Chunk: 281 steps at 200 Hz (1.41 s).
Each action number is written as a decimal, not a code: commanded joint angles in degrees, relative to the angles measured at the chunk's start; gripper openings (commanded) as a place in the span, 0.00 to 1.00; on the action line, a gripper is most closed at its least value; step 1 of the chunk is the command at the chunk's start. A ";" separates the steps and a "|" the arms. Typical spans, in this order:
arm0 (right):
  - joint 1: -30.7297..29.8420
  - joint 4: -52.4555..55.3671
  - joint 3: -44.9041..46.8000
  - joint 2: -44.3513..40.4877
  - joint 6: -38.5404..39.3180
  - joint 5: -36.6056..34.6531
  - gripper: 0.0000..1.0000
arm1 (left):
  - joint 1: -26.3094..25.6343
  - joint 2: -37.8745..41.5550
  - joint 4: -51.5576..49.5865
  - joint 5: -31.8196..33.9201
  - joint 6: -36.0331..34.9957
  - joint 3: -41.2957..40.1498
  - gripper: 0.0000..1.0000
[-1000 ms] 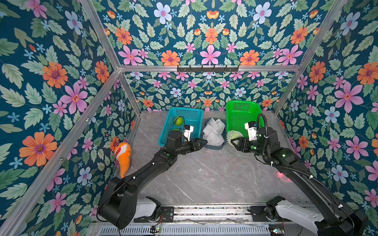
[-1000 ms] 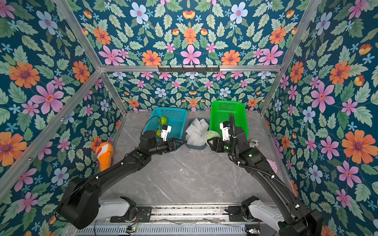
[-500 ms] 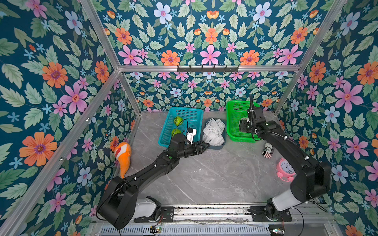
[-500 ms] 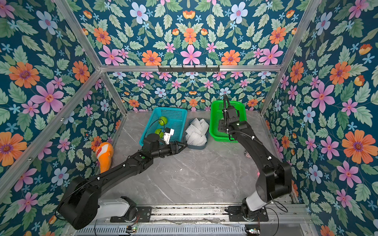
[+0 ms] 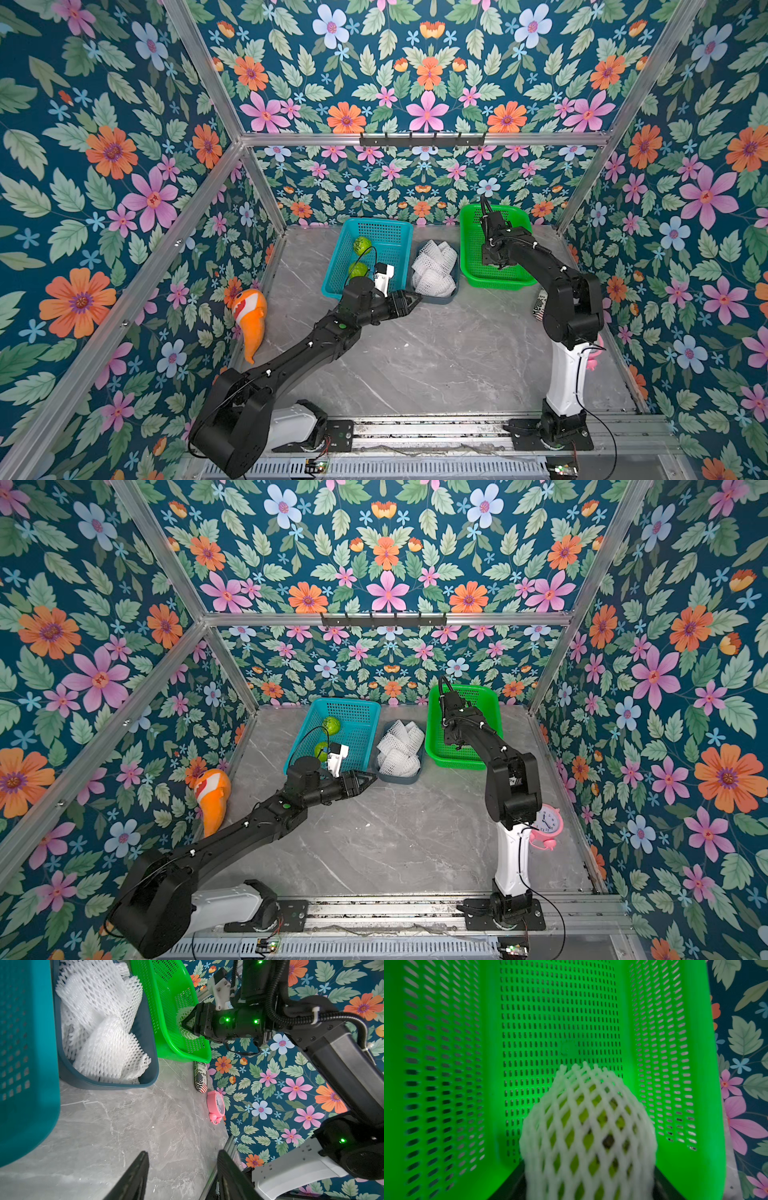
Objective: Sleeve custard apples in foam nets
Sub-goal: Place the custard apple in the basket.
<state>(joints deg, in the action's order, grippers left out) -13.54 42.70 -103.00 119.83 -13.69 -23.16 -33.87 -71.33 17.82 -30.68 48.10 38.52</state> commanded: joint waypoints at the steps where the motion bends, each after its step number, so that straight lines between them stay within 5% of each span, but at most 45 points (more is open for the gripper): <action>1: 0.09 3.17 -1.90 2.49 0.42 -0.67 0.65 | -0.06 -0.06 -0.16 0.72 -0.56 -0.03 0.56; 89: 0.52 8.81 -9.24 11.21 0.33 0.90 0.69 | -0.06 -0.12 0.16 1.58 -0.16 -0.60 0.56; 129: 0.44 10.75 -11.10 12.23 0.55 2.10 0.81 | -0.06 -0.35 0.28 2.06 -0.17 -0.81 0.55; 169: 0.36 12.11 -11.38 11.42 -0.55 2.98 0.90 | -0.05 -0.43 0.46 2.06 -0.18 -1.19 0.55; 281: -2.21 12.93 -11.52 3.30 -0.96 4.65 0.93 | -0.06 -1.77 -0.31 3.02 -0.69 -0.14 0.55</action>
<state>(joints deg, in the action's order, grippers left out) -15.00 54.48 -114.74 125.73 -13.65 -18.65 -33.89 -72.90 17.67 -28.60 48.07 37.47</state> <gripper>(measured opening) 0.931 0.547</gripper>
